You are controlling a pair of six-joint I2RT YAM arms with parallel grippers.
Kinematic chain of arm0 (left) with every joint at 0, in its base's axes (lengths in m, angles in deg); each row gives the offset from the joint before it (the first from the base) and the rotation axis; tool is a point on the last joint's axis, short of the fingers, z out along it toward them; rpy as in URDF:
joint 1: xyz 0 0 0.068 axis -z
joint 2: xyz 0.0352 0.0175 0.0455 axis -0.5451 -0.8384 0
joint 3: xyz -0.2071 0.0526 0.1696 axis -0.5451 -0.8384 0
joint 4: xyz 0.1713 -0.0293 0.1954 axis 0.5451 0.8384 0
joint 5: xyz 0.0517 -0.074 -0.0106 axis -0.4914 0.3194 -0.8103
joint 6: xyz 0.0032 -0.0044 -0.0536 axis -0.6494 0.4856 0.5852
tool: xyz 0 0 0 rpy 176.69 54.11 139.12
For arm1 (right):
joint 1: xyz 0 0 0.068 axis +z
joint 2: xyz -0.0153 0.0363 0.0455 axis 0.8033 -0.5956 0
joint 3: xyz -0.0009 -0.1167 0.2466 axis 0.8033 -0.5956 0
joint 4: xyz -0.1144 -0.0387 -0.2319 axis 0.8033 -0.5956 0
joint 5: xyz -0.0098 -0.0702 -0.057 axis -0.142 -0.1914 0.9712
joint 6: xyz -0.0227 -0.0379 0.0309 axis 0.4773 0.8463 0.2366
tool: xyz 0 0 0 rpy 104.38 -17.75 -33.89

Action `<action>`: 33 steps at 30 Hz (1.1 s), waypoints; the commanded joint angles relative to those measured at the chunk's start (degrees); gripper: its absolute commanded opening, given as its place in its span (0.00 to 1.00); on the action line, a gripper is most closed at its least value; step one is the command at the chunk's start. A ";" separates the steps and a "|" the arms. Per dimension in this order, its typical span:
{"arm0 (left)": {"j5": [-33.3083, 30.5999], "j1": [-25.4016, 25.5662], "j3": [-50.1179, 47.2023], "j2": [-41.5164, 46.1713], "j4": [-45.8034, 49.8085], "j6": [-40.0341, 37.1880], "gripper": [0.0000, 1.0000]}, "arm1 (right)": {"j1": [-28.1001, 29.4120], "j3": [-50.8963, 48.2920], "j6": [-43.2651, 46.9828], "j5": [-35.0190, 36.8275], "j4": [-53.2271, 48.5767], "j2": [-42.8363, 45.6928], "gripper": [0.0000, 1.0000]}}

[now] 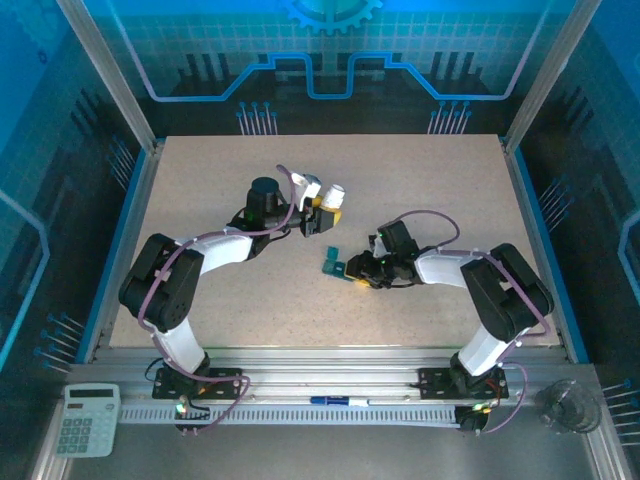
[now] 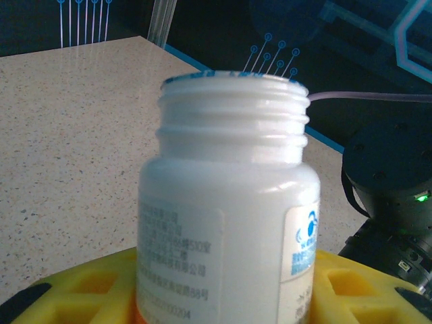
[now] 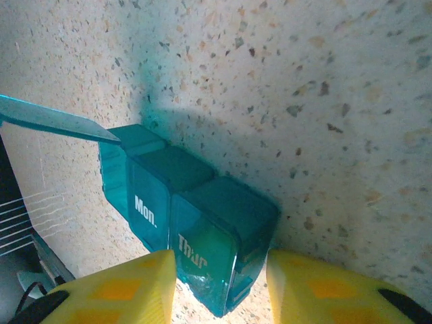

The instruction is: Sort the pills into containers

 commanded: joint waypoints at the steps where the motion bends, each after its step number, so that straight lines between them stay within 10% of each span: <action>1: -0.28 -0.24 1.11 1.72 -0.64 -1.81 0.00 | 0.55 1.33 -0.83 -0.97 0.93 0.48 0.42; 33: -6.85 1.74 -10.10 21.04 13.48 -3.75 0.00 | -4.83 13.00 25.40 10.19 -18.93 9.29 0.66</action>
